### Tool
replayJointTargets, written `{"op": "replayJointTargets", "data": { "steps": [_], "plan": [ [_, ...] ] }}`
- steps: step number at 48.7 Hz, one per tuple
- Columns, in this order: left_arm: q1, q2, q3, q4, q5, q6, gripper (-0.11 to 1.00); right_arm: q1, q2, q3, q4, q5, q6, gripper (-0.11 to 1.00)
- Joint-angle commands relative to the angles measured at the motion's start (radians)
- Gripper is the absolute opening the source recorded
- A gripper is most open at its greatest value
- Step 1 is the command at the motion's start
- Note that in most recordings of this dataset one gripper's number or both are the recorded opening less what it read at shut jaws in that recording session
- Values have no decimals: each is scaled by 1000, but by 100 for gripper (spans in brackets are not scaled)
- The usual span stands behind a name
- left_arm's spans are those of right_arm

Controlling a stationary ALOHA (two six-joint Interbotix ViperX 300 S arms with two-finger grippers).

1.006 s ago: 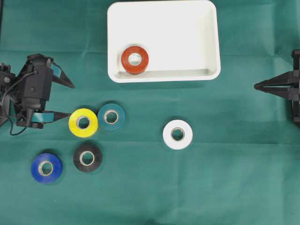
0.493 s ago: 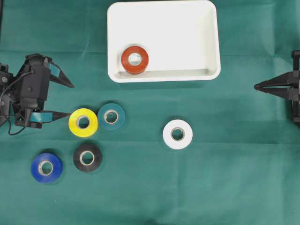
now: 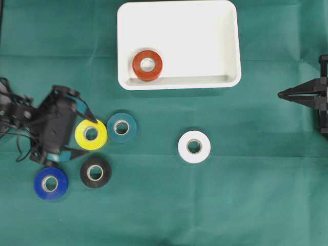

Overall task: Put the tape into the white case with the left arm.
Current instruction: 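Move the left gripper down to the black tape roll and grasp it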

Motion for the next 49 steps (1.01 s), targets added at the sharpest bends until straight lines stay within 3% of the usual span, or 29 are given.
{"op": "replayJointTargets", "data": {
  "steps": [1, 16, 49],
  "plan": [
    [-29, 44, -49, -2, -8, -2, 98, -2, 8, -12, 0, -11, 2, -9],
    [-100, 184, -126, -2, -8, -2, 98, -2, 8, -12, -2, -11, 2, -9],
    [-103, 324, -146, -2, -8, 0, 98, -2, 6, -11, -2, -11, 2, -9]
  ]
}}
